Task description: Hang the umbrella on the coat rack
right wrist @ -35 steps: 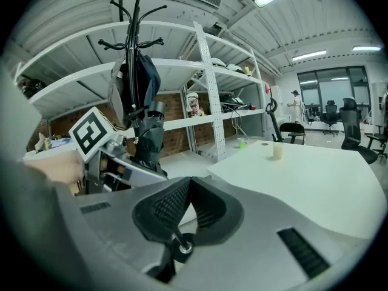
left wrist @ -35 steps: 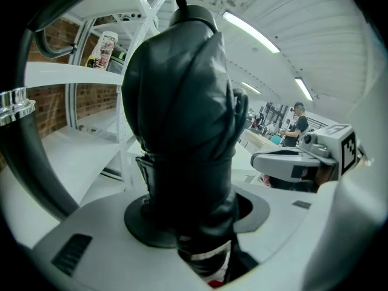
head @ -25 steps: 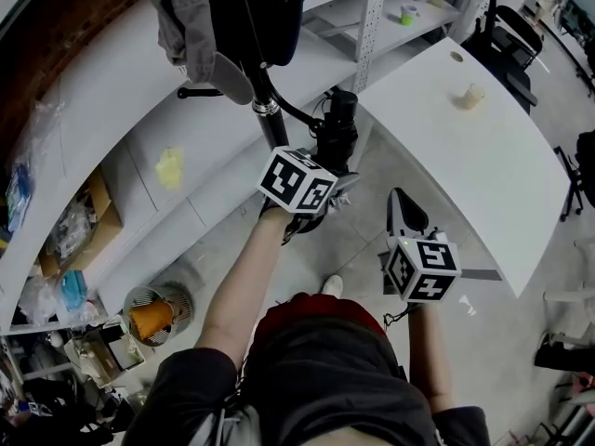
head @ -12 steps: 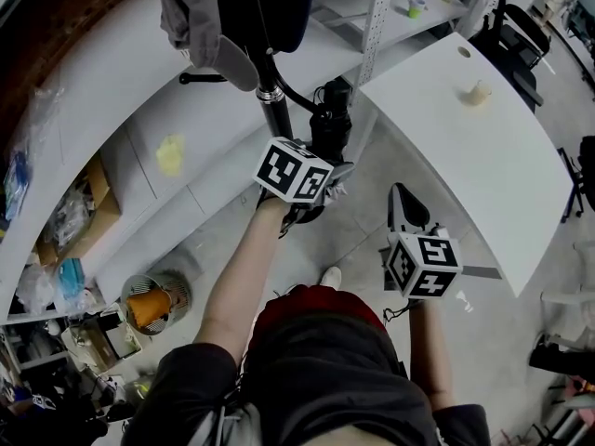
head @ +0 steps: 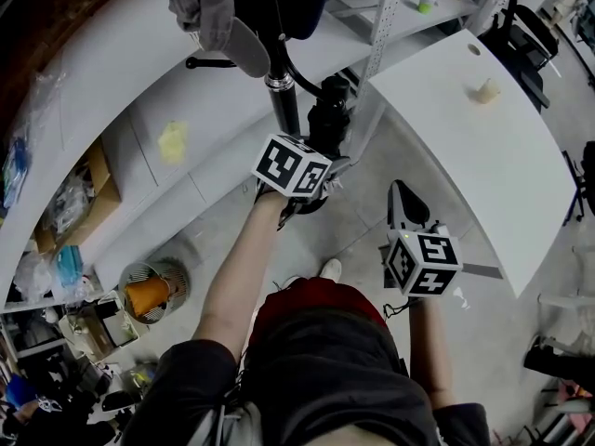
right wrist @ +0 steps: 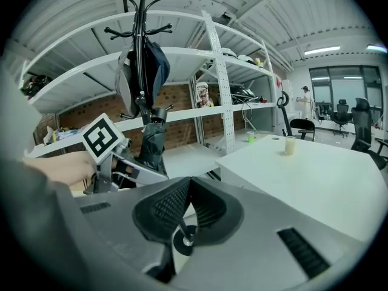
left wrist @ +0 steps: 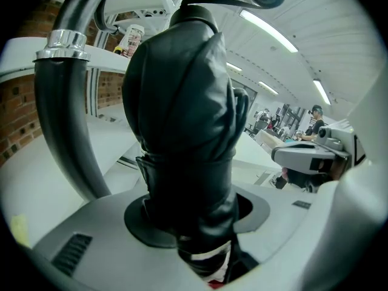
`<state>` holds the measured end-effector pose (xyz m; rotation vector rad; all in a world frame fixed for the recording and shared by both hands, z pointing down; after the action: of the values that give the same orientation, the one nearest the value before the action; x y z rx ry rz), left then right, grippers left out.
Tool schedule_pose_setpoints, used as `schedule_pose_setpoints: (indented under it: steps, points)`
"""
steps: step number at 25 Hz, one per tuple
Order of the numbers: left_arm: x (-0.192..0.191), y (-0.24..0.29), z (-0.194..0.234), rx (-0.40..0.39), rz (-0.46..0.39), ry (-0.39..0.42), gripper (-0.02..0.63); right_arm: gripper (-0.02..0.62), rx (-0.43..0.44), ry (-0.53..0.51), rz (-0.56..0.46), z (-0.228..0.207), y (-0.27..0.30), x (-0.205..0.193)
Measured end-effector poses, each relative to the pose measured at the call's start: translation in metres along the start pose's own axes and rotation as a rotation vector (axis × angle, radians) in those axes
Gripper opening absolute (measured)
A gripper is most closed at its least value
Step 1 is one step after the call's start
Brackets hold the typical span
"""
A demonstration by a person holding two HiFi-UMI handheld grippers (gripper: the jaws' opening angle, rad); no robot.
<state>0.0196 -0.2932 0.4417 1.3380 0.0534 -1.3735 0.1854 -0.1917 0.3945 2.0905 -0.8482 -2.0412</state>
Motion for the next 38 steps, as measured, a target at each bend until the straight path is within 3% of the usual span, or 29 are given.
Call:
schedule_pose_setpoints:
  steps: [31,38]
  points:
    - [-0.048,-0.008,0.044,0.029,0.007,-0.107,0.207,0.018,0.05,-0.11,0.047,0.047,0.024,-0.006]
    - [-0.055,-0.006,0.052,0.05,0.025,-0.112,0.207,0.018,0.071,-0.124,0.111,0.06,0.045,-0.021]
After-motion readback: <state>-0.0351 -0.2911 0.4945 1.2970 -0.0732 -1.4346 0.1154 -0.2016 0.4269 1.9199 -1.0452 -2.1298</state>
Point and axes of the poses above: the fingertips, and each gripper's own axes: y forward along the fingers, z to its left, x out of its top, the point moved 7 cm from there along -y, backward along the fingers, and after that the axes turned 3 degrees about -y, right-handed, at the moved point
